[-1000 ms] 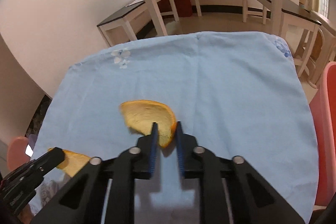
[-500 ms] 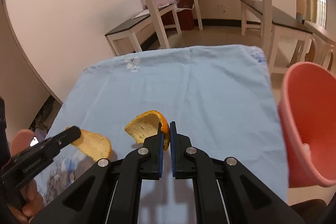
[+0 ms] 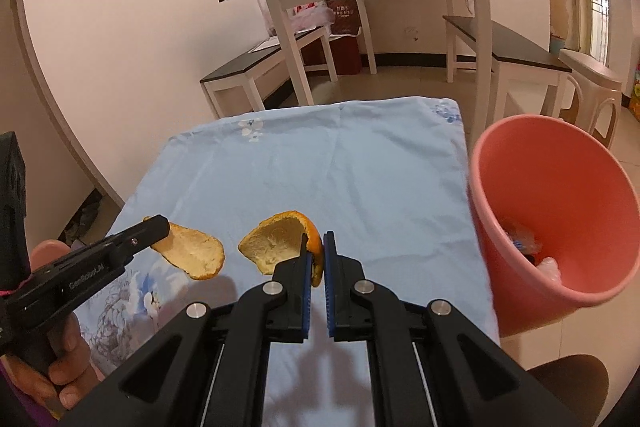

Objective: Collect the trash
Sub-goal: 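Carry both orange peels over the pink bucket with both tools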

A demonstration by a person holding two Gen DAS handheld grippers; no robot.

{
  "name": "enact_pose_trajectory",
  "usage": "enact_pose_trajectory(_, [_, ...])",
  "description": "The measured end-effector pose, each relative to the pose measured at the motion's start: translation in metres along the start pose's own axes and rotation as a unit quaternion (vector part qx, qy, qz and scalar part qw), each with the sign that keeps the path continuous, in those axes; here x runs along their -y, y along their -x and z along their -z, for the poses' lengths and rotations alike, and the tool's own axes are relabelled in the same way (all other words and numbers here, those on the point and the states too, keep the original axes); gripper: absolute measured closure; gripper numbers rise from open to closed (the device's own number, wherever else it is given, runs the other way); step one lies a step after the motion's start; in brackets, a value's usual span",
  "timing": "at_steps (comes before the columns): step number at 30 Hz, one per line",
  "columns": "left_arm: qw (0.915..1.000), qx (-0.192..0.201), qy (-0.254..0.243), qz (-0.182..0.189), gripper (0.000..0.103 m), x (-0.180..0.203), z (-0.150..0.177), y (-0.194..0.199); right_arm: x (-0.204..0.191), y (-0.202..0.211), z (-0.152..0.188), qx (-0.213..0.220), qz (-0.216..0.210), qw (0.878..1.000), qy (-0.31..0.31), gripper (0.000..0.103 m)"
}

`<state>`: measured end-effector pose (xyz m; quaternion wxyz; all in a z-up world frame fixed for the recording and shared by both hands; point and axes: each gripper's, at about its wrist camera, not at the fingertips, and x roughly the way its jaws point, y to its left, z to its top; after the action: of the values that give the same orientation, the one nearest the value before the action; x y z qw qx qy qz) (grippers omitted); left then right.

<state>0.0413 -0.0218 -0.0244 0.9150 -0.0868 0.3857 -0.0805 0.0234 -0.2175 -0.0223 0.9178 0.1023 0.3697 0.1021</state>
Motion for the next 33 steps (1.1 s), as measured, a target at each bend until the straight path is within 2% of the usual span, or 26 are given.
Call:
enact_pose_trajectory(15, [0.9994, 0.004, -0.033, 0.007, 0.098, 0.042, 0.004, 0.003, 0.021, 0.029, 0.017, 0.011, 0.016, 1.0, -0.007, 0.098])
enact_pose_trajectory(33, [0.9948, 0.022, -0.091, 0.04, 0.098, 0.111, -0.007, -0.004, 0.079, 0.059, 0.017, 0.046, 0.06, 0.996, -0.055, 0.098])
